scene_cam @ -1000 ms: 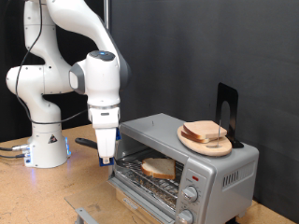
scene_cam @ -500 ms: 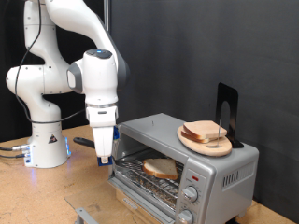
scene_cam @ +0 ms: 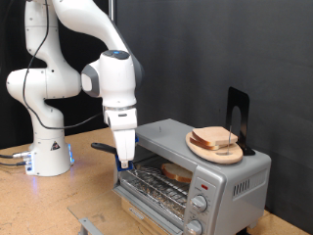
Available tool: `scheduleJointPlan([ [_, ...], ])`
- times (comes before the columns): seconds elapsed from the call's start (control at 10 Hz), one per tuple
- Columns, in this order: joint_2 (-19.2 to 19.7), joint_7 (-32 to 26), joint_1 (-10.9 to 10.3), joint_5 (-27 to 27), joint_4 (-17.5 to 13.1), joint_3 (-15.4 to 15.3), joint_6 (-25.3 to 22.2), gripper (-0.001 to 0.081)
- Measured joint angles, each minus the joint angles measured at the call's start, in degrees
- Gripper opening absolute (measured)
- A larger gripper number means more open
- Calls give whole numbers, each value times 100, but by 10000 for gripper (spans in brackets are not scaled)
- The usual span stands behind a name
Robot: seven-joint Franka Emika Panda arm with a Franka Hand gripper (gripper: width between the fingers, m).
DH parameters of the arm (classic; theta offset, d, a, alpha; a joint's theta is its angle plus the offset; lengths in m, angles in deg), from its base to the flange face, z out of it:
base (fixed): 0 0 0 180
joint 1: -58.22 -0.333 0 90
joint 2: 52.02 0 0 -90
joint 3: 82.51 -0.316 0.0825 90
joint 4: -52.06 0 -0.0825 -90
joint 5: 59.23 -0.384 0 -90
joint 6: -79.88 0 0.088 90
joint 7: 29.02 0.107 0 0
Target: Make a piece of toast with the oven
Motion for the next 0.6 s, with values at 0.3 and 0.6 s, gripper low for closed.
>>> scheduleJointPlan([
  [0.3,0,7,8,-2,-3,-1,-37,400],
  [0.6,-106,77,18,-39,155,8,-59,400],
])
